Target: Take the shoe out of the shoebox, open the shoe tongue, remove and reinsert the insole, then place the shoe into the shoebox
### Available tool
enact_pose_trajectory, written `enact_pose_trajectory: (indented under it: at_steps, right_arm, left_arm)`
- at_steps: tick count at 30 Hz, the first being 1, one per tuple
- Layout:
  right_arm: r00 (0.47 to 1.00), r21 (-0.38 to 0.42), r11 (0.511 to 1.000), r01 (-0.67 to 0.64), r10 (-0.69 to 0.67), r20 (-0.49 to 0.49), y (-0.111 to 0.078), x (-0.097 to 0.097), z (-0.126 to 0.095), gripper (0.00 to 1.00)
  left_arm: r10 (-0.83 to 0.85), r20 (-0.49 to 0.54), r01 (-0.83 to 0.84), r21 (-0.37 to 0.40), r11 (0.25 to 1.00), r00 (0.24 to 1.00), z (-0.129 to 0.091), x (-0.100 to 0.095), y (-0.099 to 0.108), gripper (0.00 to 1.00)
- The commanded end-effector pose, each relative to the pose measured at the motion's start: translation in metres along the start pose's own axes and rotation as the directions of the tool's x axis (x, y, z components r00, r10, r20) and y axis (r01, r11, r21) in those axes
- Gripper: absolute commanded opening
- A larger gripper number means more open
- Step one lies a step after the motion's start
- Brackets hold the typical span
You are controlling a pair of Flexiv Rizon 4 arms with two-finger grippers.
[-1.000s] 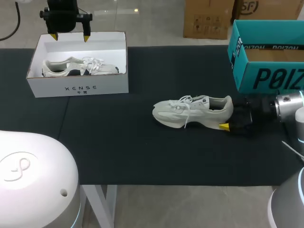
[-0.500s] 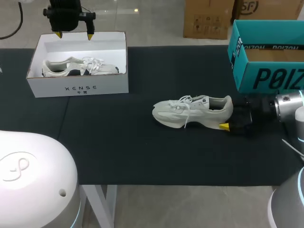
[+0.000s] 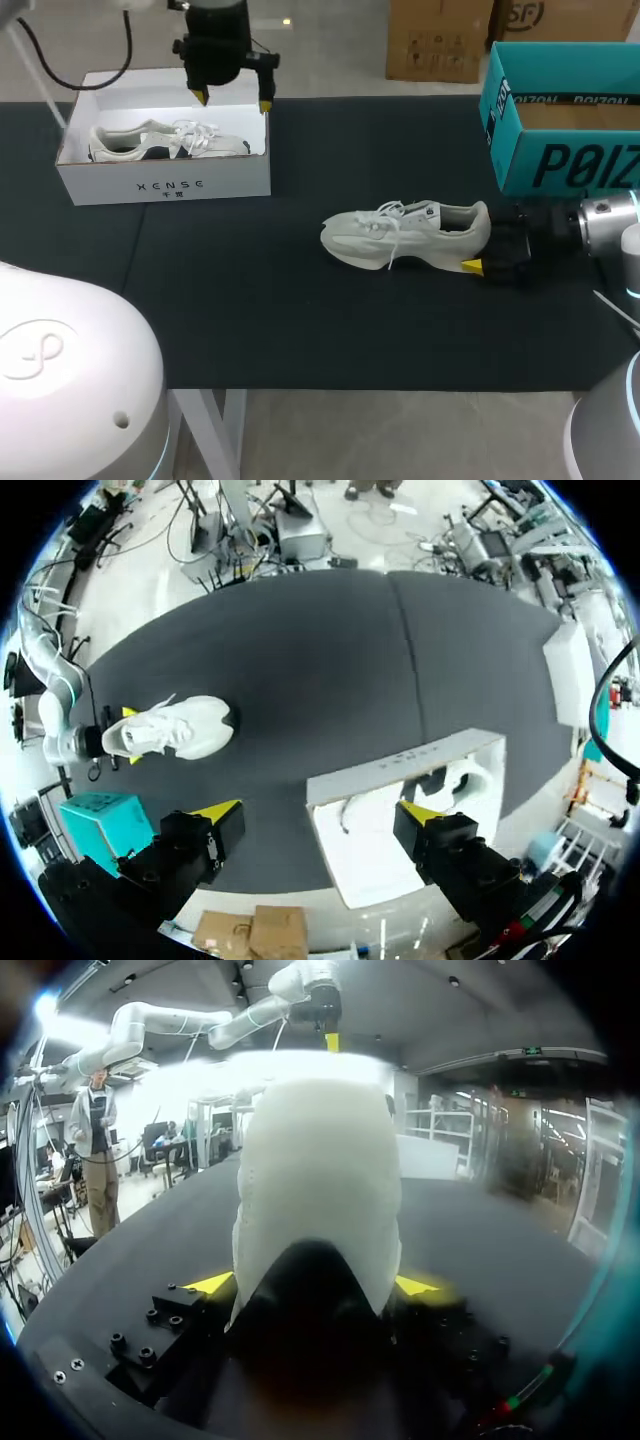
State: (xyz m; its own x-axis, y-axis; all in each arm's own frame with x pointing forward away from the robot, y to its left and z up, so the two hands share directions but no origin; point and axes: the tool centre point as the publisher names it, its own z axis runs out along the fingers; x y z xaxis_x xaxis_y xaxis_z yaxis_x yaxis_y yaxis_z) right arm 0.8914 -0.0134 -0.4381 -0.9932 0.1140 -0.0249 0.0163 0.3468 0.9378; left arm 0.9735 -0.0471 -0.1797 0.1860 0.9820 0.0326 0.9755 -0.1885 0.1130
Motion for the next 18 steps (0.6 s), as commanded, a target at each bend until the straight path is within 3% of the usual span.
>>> enact_pose_trajectory:
  at_steps: [1,3,18]
  right_arm:
    - [1.000,0.003,1.000,-0.001,0.001,-0.001,-0.006,-0.002,0.006,0.00]
    - [1.000,0.003,1.000,-0.001,0.001,-0.001,-0.006,-0.002,0.006,0.00]
    - [1.000,0.003,1.000,-0.001,0.001,-0.001,-0.006,-0.002,0.006,0.00]
  left_arm:
    - [0.044,0.002,-0.044,0.021,0.999,0.999,0.002,-0.046,-0.005,1.00]
    - [0.140,0.027,-0.140,0.022,0.990,0.990,-0.003,-0.072,-0.017,1.00]
    - [0.140,0.027,-0.140,0.022,0.990,0.990,-0.003,-0.072,-0.017,1.00]
